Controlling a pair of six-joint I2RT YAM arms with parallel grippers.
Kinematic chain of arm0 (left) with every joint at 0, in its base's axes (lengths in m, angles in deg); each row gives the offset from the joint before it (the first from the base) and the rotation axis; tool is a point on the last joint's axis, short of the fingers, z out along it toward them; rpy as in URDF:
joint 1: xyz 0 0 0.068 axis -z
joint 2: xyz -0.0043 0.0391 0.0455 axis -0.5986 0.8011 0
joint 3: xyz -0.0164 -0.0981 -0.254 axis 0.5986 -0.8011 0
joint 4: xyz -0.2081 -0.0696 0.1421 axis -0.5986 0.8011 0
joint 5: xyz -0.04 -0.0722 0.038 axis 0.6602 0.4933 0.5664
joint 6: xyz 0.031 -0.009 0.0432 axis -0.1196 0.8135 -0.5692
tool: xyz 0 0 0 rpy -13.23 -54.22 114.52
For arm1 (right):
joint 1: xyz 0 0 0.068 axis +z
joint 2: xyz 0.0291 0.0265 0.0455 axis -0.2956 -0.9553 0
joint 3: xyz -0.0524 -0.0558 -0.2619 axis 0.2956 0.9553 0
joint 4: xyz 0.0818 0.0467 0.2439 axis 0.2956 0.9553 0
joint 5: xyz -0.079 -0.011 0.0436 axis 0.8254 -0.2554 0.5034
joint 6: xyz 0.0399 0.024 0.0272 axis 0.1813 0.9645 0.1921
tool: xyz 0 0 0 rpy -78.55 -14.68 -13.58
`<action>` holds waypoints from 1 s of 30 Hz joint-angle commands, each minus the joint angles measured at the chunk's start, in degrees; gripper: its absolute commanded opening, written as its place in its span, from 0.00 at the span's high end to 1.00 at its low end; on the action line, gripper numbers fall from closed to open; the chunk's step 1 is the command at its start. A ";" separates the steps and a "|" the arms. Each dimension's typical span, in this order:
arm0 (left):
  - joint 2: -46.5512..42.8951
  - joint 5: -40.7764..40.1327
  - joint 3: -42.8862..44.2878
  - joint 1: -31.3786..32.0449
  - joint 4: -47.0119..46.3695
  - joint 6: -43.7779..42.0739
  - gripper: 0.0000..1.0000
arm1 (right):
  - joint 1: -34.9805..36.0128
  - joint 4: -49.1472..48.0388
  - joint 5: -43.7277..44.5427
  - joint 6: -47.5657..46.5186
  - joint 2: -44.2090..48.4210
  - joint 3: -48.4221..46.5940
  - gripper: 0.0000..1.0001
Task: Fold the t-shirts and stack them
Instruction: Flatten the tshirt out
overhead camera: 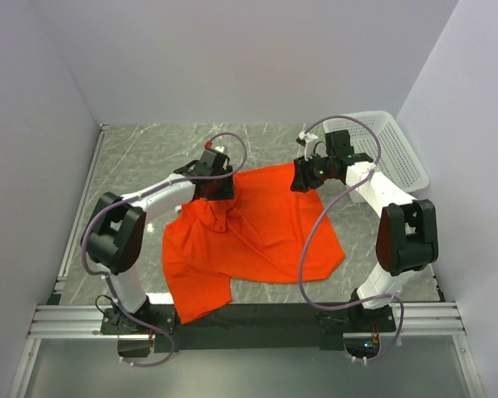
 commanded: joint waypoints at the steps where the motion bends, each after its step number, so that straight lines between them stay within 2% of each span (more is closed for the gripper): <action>1: 2.32 -10.30 5.72 1.33 2.63 6.01 0.46 | -0.48 -0.09 -1.25 -0.44 0.49 -0.28 0.53; 9: 8.21 -17.88 13.03 2.21 10.02 7.87 0.51 | -0.48 0.00 -1.42 -0.53 0.40 -0.28 0.53; 14: 8.91 -18.33 13.47 2.22 10.98 6.64 0.56 | -0.57 0.09 -1.42 -0.44 0.40 -0.37 0.53; 19: 11.46 -16.66 15.58 2.39 11.78 4.70 0.56 | -0.57 0.09 -1.51 -0.53 0.49 -0.37 0.53; 24: 14.00 -18.23 18.74 3.00 13.97 3.74 0.57 | -0.48 0.09 -1.60 -0.44 0.49 -0.37 0.53; 30: 15.33 -21.75 20.24 3.27 15.82 2.77 0.71 | -0.48 0.09 -1.60 -0.53 0.40 -0.45 0.53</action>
